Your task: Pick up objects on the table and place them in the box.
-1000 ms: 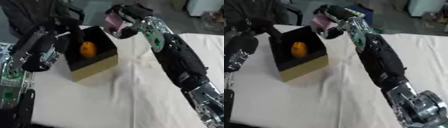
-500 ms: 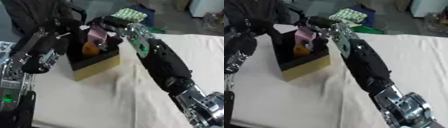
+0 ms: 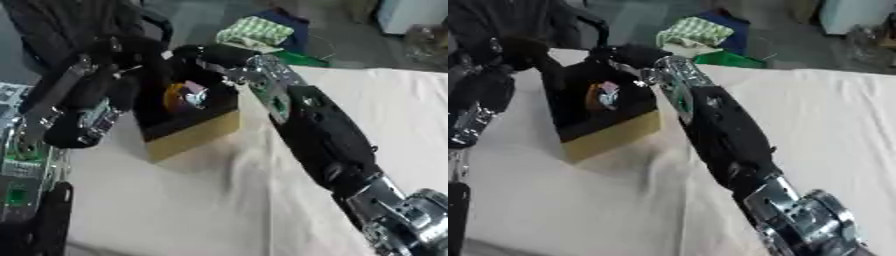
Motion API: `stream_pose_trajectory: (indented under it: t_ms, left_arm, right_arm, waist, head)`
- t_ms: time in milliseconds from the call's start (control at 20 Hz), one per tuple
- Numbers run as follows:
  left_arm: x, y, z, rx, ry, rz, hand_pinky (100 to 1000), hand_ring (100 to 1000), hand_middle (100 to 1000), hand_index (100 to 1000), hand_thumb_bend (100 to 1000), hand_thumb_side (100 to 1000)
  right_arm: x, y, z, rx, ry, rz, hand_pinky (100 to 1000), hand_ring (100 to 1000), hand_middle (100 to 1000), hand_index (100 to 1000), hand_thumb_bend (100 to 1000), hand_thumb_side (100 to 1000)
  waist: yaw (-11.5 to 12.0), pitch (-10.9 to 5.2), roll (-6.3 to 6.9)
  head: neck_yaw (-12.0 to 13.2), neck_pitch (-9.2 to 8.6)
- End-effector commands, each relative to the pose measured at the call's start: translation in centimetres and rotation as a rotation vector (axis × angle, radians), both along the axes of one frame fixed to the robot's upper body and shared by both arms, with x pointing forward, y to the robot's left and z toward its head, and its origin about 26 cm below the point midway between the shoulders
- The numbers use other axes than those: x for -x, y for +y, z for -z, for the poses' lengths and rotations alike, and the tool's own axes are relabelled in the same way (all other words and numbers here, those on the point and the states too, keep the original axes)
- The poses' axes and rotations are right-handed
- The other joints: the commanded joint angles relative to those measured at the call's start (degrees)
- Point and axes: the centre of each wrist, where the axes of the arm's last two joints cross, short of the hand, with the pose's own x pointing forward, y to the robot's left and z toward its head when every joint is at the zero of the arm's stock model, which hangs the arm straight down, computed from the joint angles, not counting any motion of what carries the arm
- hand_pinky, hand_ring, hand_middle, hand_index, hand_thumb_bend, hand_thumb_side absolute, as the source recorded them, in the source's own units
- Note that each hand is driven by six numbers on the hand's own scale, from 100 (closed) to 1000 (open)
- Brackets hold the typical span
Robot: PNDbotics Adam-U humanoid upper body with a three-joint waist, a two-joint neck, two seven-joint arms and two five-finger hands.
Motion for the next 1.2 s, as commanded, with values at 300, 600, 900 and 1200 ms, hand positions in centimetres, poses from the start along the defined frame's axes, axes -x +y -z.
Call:
stream_pose_trajectory:
  t_ms: [300,600,900,1200]
  left_arm:
    - [0.2,0.2,-0.8,0.001,-0.03,0.0,697,569,593,831,100,665]
    - [0.0,1.4,-0.2,-0.001,-0.006,-0.049,696,567,592,831,100,678]
    - [-0.1,3.3,0.8,0.001,0.033,-0.132,694,565,590,830,100,697]
    - [-0.2,4.6,1.1,0.01,0.044,-0.195,692,563,589,829,100,707]
  right_arm:
    - [0.0,-0.6,-2.2,-0.081,-0.07,-0.001,972,961,1000,1000,100,618]
    - [0.6,-3.2,-6.5,-0.303,-0.11,-0.054,964,903,959,1000,100,573]
    - [4.0,-7.4,-10.9,-0.456,-0.088,-0.183,957,868,931,1000,100,511]
    - [9.4,-12.2,-12.6,-0.493,-0.089,-0.26,948,858,903,1000,100,417]
  waist:
    - [-0.54,-0.94,0.46]
    - [-3.71,-1.07,0.51]
    - [-8.91,-1.13,0.86]
    - [-12.3,-0.31,1.4]
  head:
    - [0.56,-0.94]
    - [3.76,-0.6]
    - [8.36,-0.05]
    - [11.07,0.11]
